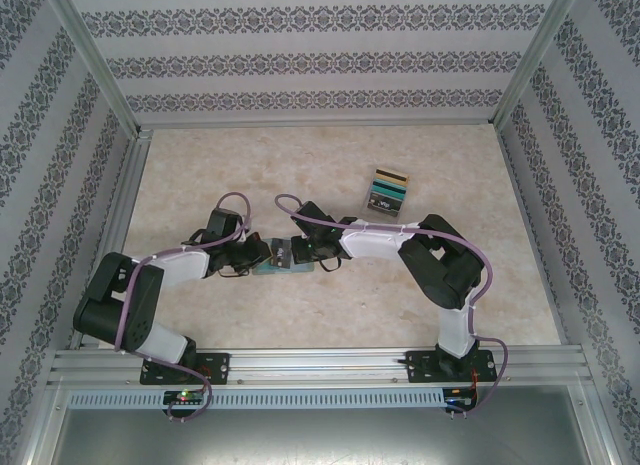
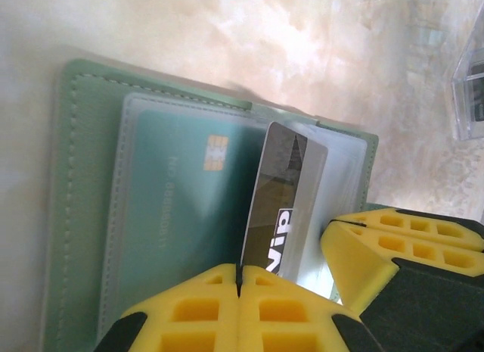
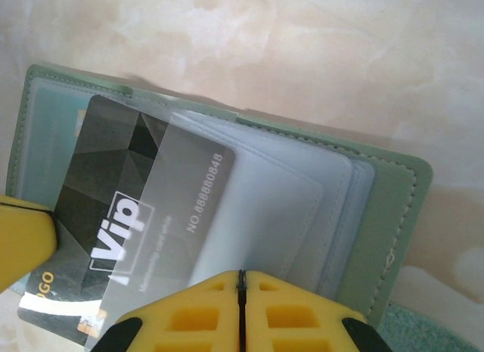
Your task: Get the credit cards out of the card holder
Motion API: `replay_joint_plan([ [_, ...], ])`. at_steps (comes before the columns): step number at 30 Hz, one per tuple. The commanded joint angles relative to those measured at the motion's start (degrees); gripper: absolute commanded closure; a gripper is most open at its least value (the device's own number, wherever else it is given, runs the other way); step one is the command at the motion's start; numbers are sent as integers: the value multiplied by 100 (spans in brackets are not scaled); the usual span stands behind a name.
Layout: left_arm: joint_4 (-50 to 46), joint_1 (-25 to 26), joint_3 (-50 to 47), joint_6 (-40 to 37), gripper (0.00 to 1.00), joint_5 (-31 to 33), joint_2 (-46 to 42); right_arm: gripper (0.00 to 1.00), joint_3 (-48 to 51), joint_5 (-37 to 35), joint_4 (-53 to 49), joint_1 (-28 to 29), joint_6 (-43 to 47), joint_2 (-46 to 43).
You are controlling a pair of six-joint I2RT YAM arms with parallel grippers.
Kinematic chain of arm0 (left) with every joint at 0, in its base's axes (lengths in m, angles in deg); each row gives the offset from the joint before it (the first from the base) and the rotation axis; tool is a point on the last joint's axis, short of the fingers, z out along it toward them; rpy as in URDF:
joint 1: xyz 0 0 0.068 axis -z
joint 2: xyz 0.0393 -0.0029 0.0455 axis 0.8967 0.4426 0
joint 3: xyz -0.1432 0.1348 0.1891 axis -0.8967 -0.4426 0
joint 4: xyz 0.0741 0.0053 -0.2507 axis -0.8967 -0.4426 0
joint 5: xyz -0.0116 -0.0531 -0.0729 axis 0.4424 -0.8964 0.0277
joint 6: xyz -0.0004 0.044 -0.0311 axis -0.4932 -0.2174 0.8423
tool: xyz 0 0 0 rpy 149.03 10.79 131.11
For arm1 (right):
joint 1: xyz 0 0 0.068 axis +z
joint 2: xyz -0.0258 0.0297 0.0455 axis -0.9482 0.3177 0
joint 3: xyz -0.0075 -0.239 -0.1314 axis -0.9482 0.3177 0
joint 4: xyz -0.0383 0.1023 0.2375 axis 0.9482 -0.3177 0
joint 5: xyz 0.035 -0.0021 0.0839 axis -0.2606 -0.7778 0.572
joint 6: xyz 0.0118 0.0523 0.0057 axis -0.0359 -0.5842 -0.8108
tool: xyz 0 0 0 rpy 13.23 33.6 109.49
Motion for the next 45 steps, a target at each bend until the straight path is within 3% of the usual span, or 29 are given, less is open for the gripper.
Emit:
replay_joint_plan([
  [1,-386,-104,-123,-246,100,345,-248,90,166,-57,-193,-60,-71,13],
  [12,-1245,-333,-110,-699,100,782,-896,89,145,-40,-189,-68,-35,-17],
  [17,-1429,-342,9,-645,100,671,-1269,88,166,-96,-210,-104,-5,-181],
  [22,-1352,-341,132,-475,100,270,-1687,72,174,-304,-298,-213,17,-658],
  [26,-1114,-336,140,-221,100,26,-1978,69,248,-243,-248,-281,-20,-1095],
  [34,60,-336,162,641,100,-701,-1949,69,813,1039,992,-537,-740,-1801],
  [45,1292,-339,230,1410,100,-1095,-1570,73,1383,2114,2806,-920,-2140,-1733],
])
